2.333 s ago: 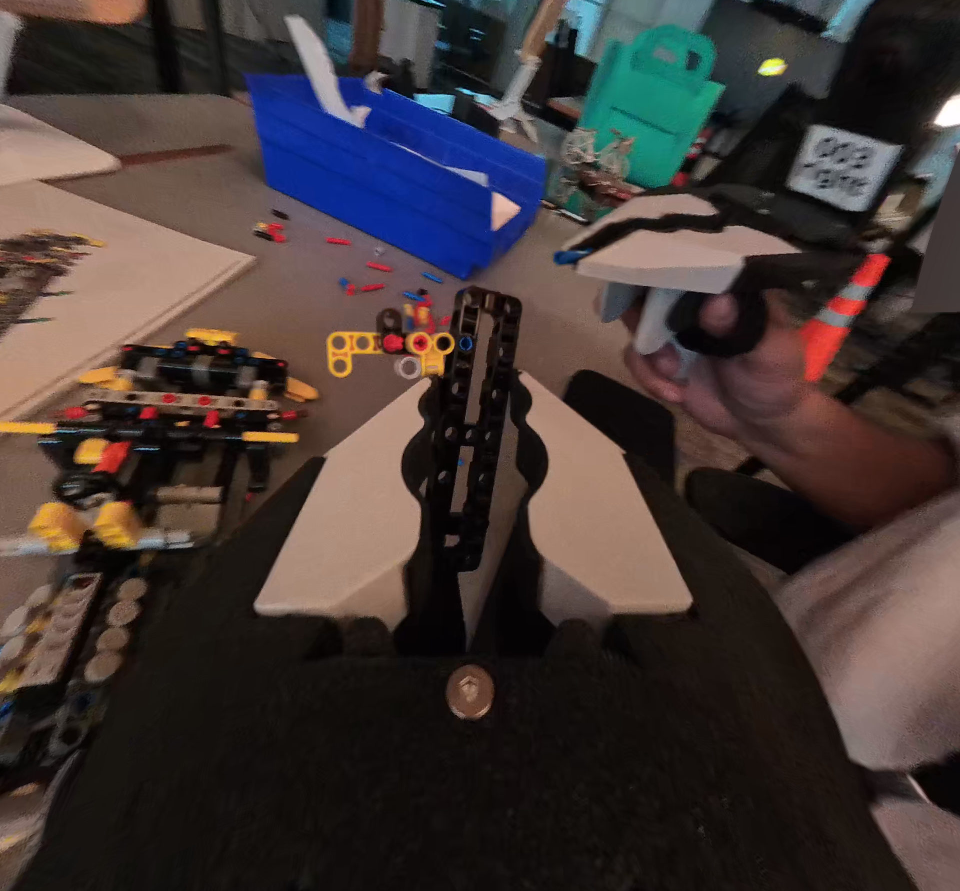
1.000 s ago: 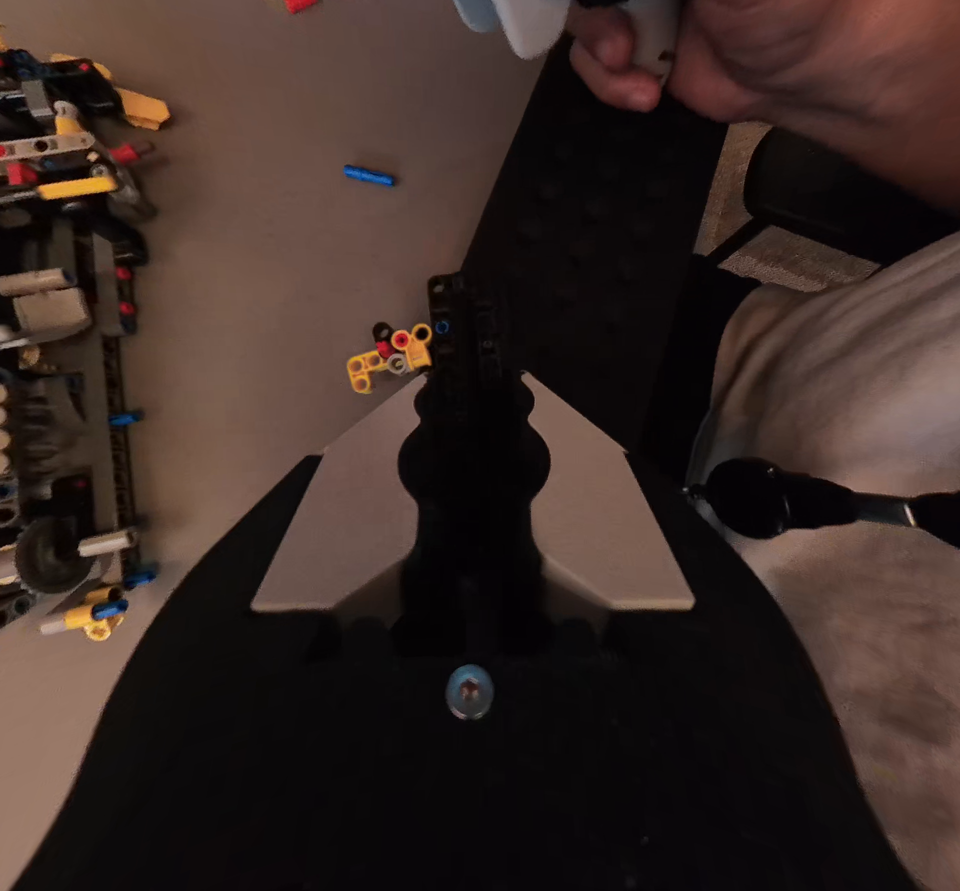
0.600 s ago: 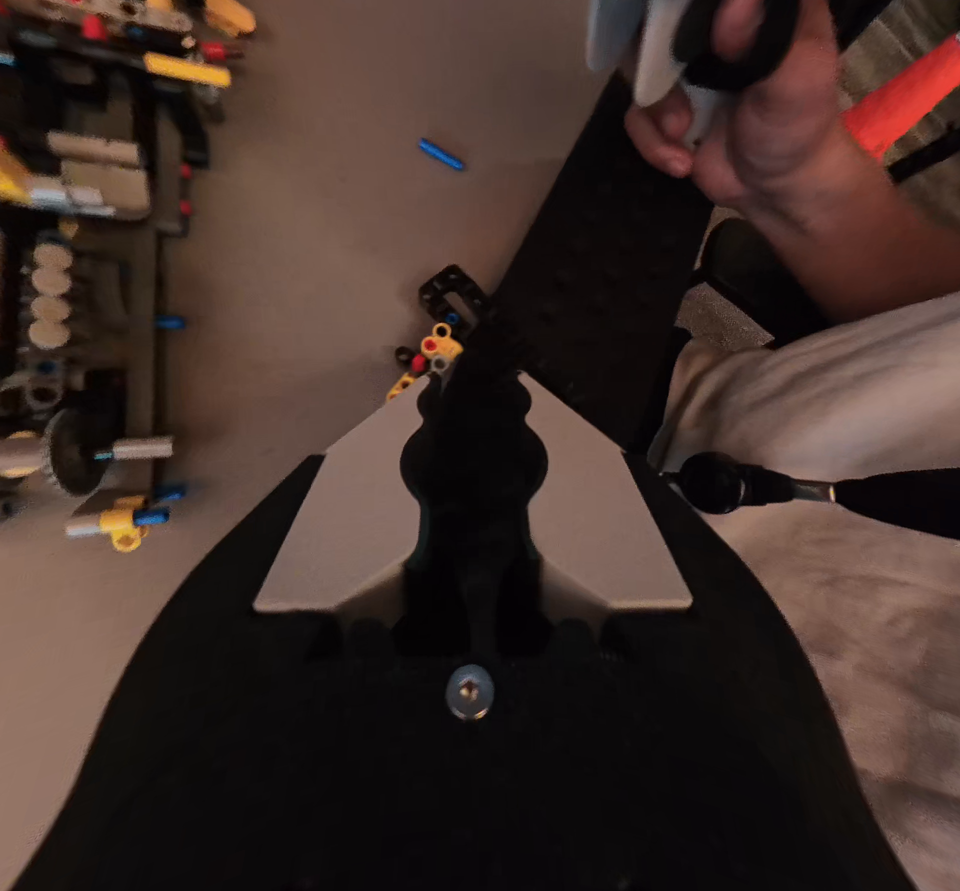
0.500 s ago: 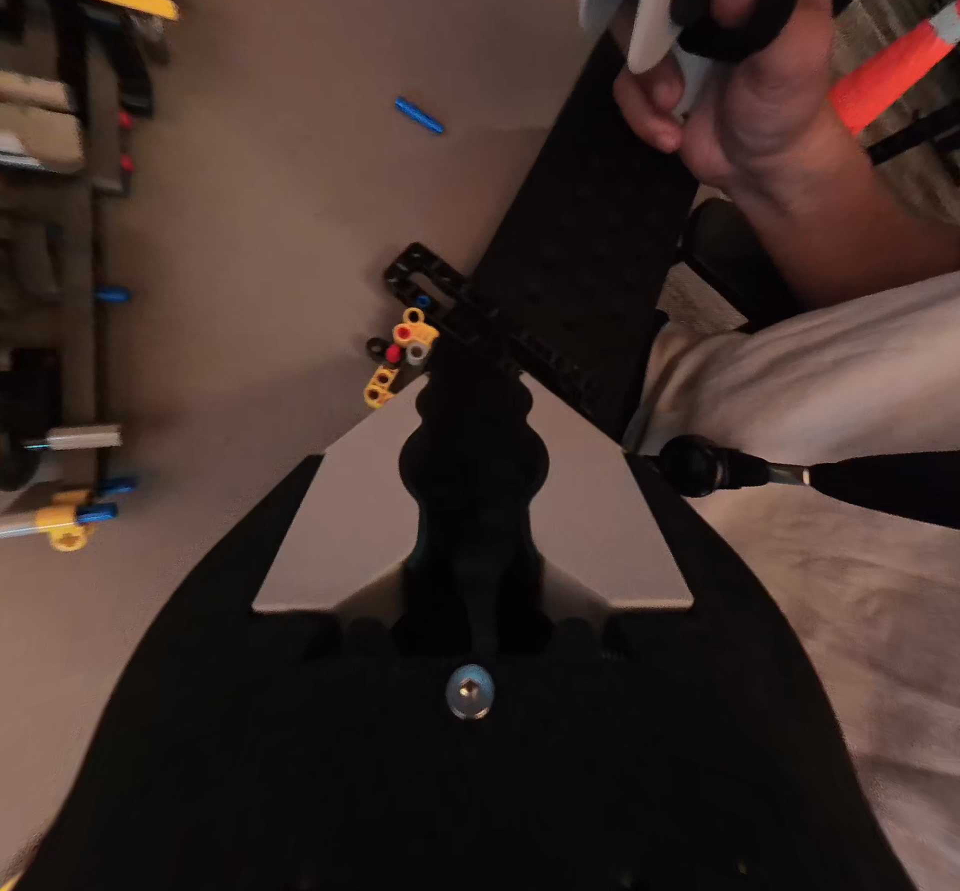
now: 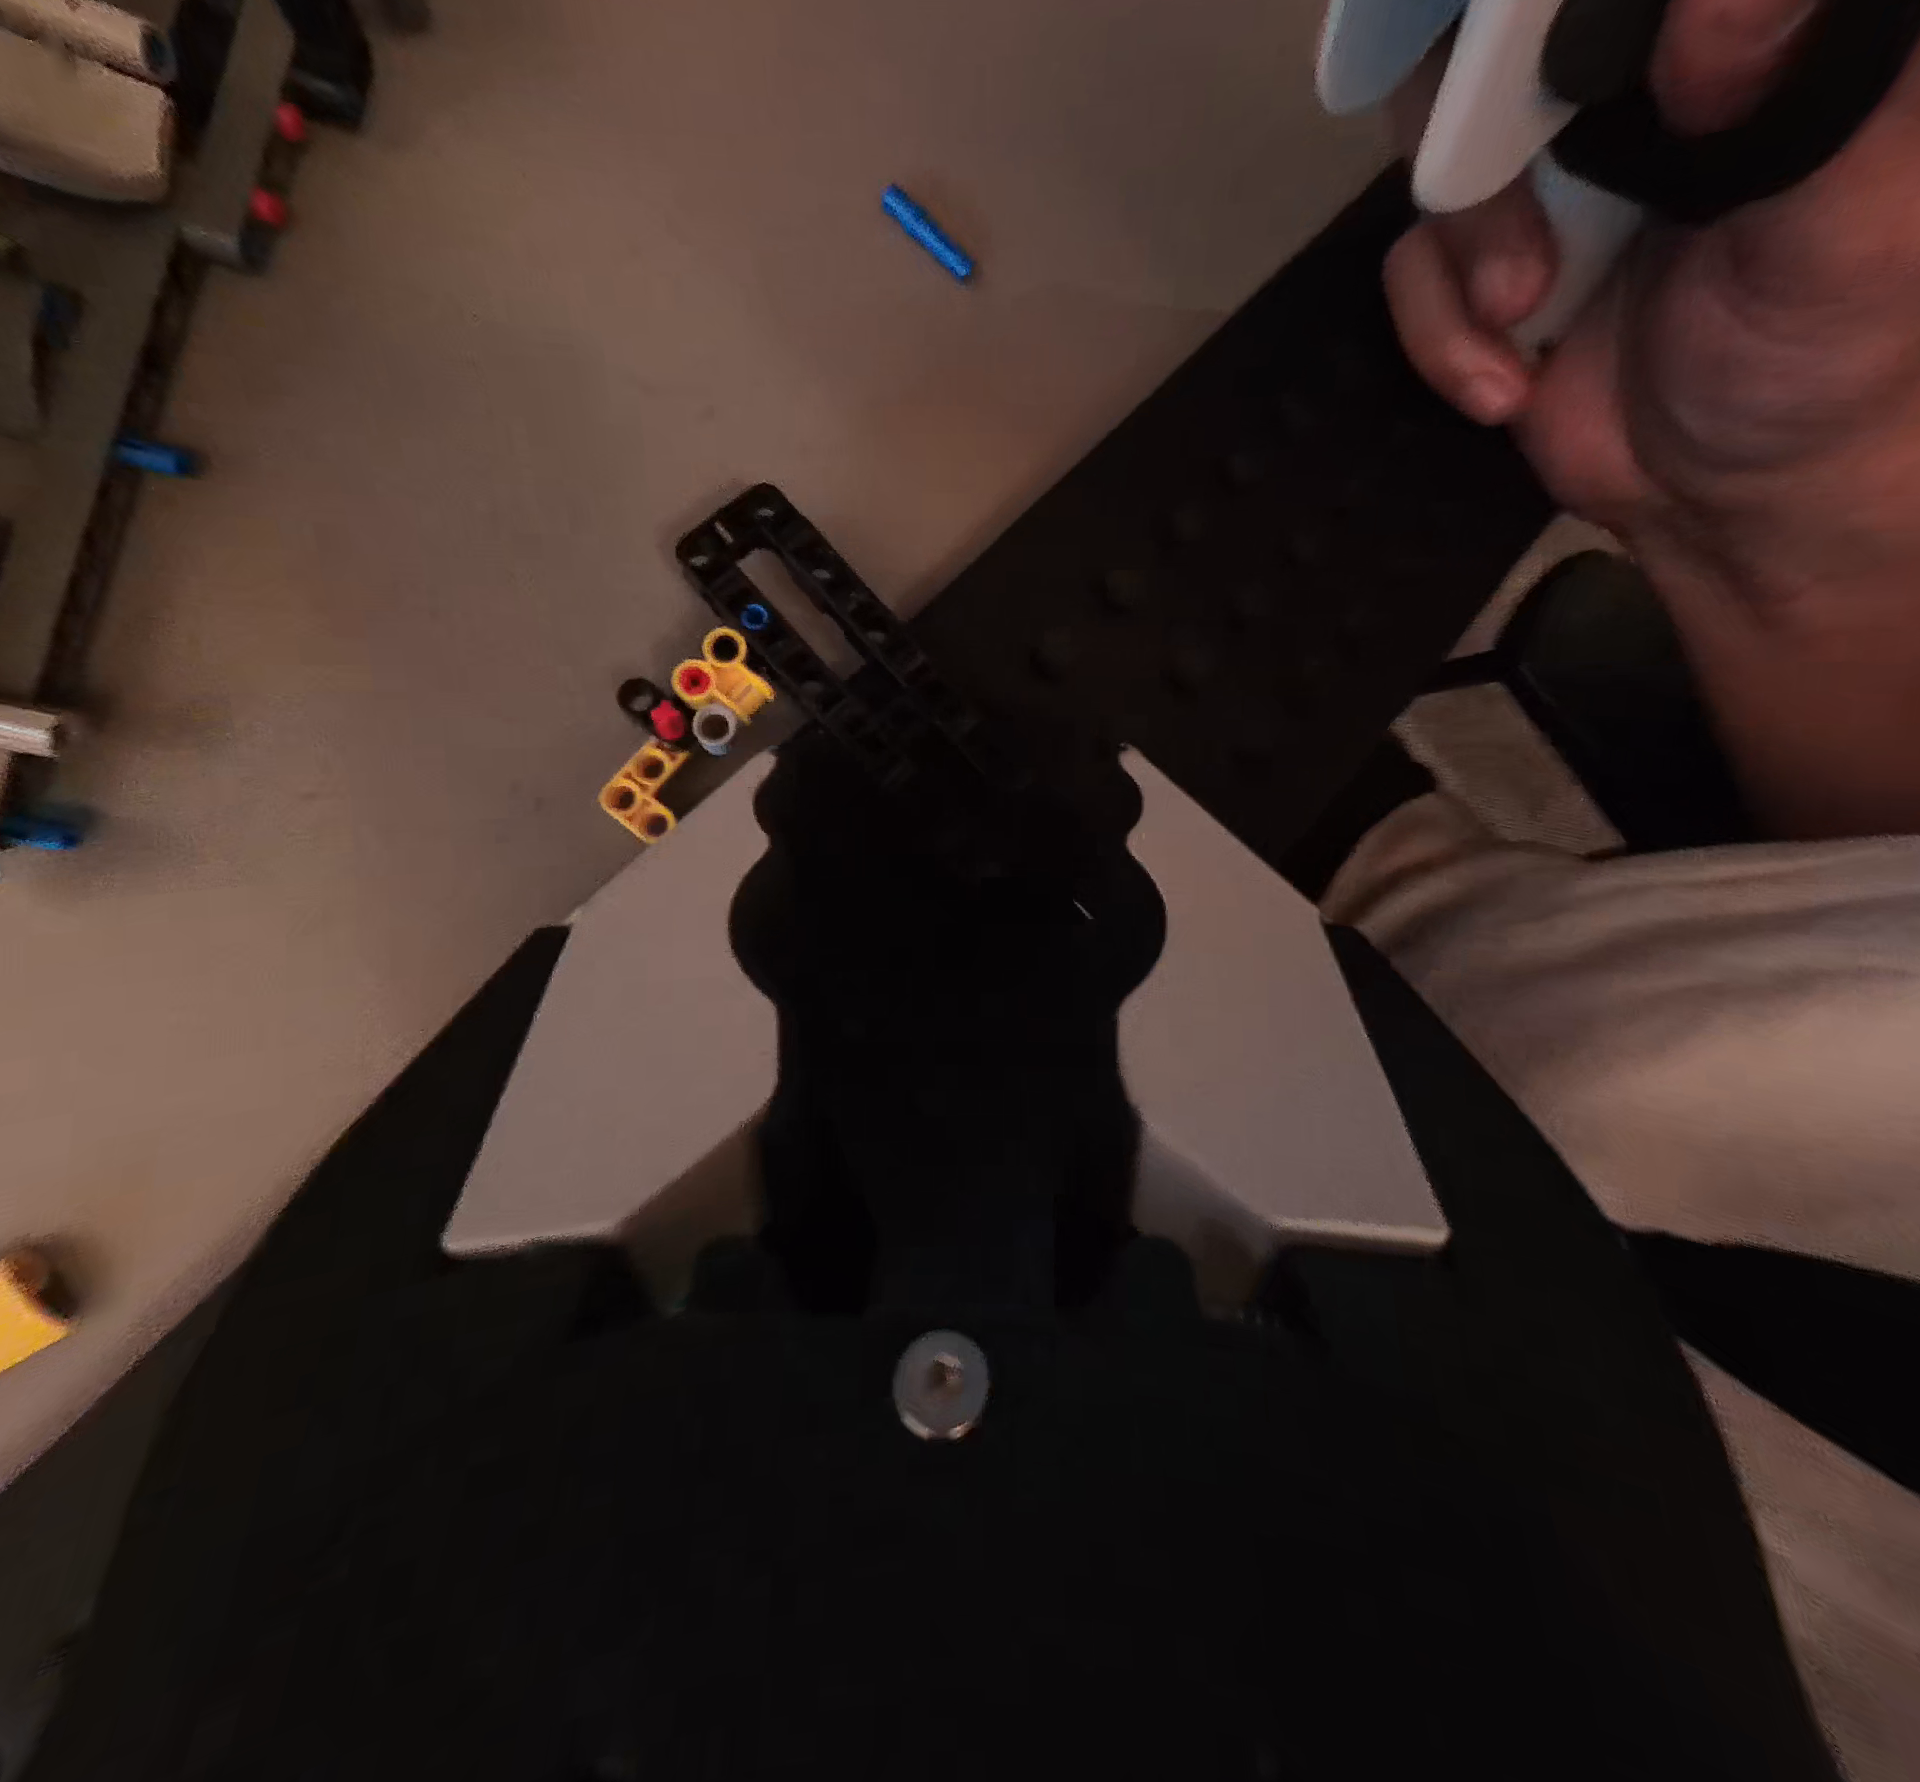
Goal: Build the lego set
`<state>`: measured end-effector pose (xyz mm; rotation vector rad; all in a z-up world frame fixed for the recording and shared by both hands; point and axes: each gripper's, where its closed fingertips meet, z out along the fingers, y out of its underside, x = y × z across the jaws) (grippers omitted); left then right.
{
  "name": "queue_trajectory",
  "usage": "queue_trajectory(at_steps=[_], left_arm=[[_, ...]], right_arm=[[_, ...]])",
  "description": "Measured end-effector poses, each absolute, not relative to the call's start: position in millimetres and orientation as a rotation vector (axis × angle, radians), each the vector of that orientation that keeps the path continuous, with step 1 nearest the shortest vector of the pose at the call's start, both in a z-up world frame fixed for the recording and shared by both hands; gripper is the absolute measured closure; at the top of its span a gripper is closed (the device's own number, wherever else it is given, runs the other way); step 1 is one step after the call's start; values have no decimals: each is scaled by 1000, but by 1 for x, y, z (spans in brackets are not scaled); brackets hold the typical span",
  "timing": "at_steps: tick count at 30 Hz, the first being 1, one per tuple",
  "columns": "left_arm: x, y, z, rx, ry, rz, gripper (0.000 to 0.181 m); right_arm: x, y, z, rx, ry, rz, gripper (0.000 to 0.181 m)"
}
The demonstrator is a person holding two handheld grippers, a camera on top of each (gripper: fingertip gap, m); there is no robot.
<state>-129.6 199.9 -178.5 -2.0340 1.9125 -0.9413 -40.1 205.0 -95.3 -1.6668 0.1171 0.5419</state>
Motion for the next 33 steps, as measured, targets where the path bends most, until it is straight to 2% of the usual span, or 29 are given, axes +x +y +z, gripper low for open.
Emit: queue_trajectory(at_steps=[1, 5, 9, 12, 19, 33], left_arm=[[-129, 202, -184, -2007, 1933, -857, 121], [-127, 202, -192, -1850, 2029, -714, 126], [-123, 192, -179, -1442, 2166, -658, 153], [-120, 201, -166, -1168, 2164, -481, 154], [-111, 209, -154, -1046, 2199, -656, 154], [-87, 229, -175, -813, 2162, -444, 155]], right_arm=[[-40, 205, -95, -1665, 118, 544, 177], [-42, 204, -95, -1667, 113, 547, 177], [-46, 204, -98, -1696, 93, 514, 177], [-60, 199, -104, -1806, 26, 464, 178], [-69, 166, -147, -2326, -453, -82, 176], [-43, 192, -171, -2402, -370, -261, 177]])
